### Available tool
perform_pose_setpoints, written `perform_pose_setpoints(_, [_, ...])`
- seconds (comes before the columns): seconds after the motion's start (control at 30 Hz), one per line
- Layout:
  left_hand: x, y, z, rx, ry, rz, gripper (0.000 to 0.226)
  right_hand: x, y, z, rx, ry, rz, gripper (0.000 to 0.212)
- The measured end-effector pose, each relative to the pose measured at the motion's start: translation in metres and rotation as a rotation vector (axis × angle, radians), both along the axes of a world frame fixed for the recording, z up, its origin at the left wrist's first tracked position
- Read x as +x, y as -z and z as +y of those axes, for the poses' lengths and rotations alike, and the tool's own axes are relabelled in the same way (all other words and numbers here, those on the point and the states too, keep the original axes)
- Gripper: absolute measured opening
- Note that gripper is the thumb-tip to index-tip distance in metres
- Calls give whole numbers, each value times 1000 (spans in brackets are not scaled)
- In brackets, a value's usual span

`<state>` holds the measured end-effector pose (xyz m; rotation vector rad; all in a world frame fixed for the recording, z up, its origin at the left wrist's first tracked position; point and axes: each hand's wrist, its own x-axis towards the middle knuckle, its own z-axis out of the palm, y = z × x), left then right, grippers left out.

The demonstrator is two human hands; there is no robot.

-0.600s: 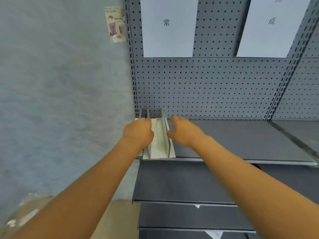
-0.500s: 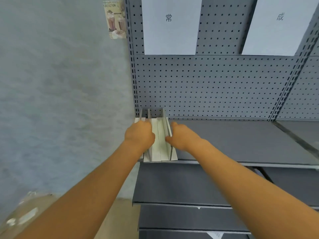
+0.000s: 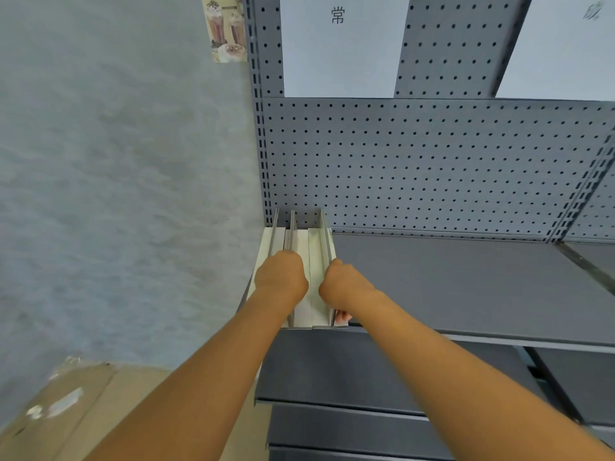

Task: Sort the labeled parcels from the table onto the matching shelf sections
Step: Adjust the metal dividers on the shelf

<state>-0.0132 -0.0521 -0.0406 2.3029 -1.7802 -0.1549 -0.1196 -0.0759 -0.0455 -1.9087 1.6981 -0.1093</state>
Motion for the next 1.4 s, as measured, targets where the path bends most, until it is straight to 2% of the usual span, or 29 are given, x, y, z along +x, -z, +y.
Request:
perform_pose_setpoints(0.13, [0,-1,-1,-10,-7,16,19,-7,-2,1,-26,3,-21,42])
perform_pose_setpoints(0.3, [4,-15,-1,-80,23,54,7,-29,-20,3,-59,-10,-68,37])
perform_pose_setpoints(0.77, [-38,-75,2,-263,162,-51,5,-108,-72,31,-258,94,-43,38])
perform_pose_setpoints(1.07, [-154,-83,21,-307,220,-120,8,-239,-64,62,-366,141,5,36])
perform_pose_setpoints(1.23, [-251,-74,35,-313,246,-45,7,-347,-64,86,-390,171,98,33])
perform_pose_setpoints(1.4, [-341,-68,44,-317,269,-15,18,-443,-64,106,-378,227,106,31])
